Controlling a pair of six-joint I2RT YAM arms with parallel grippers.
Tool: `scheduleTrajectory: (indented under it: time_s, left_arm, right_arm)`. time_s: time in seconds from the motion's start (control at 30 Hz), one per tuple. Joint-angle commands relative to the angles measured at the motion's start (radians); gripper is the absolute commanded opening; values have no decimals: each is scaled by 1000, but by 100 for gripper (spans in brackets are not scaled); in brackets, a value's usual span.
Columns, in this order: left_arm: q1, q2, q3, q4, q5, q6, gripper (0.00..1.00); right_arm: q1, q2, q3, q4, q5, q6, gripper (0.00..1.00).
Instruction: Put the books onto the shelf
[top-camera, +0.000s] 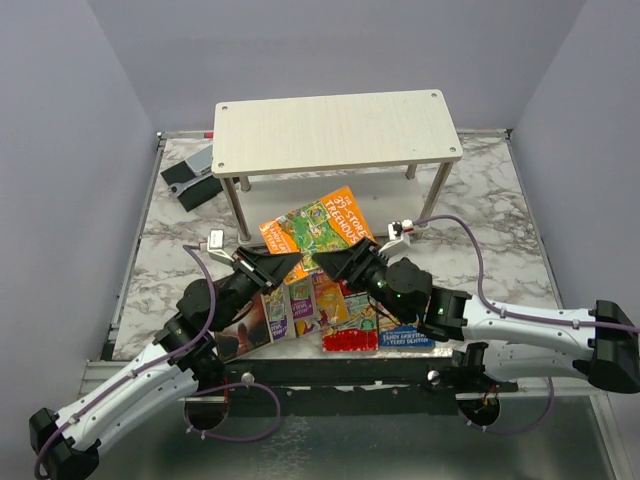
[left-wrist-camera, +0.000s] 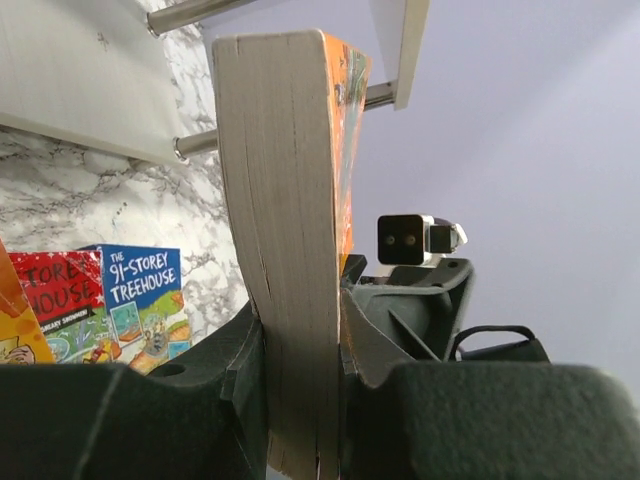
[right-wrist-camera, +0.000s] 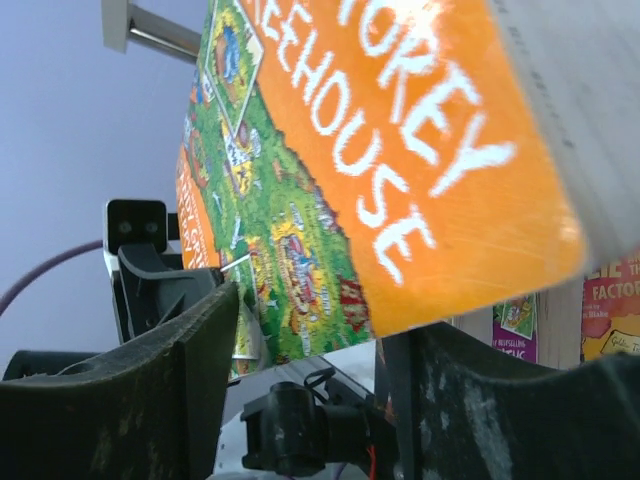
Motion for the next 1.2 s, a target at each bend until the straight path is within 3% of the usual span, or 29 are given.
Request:
scheduleTrajectory:
  time_s: [0.0, 0.2, 0.23, 0.4, 0.53, 0.67, 0.77, 0.93, 1.17]
  left_arm:
    - [-3, -39, -21, 97, -13, -65, 0]
    - [-4, -56, -49, 96, -2, -111, 0]
    - [-4, -57, -53, 96, 1, -116, 0]
    - [-3, -71, -66, 66, 5, -132, 3]
    - [-4, -90, -56, -22, -10, -113, 27]
    - [-3, -112, -50, -125, -55, -73, 63]
    - [-3, -107, -59, -153, -71, -47, 78]
    - [-4, -60, -62, -170, -66, 13, 86]
    - [-2, 54, 12, -216, -42, 192, 91]
  right_arm:
    - [19, 30, 30, 94, 128, 27, 53]
    - [25, 43, 37, 108, 153, 28, 5]
    - [27, 42, 37, 106, 155, 28, 1]
    - [31, 9, 17, 98, 160, 18, 0]
    - [33, -40, 5, 51, 154, -27, 1]
    - [34, -94, 16, -89, 163, -60, 0]
    - [34, -152, 7, -189, 179, -44, 0]
    - [32, -280, -30, -281, 178, -91, 0]
    - [33, -385, 30, -560, 133, -175, 0]
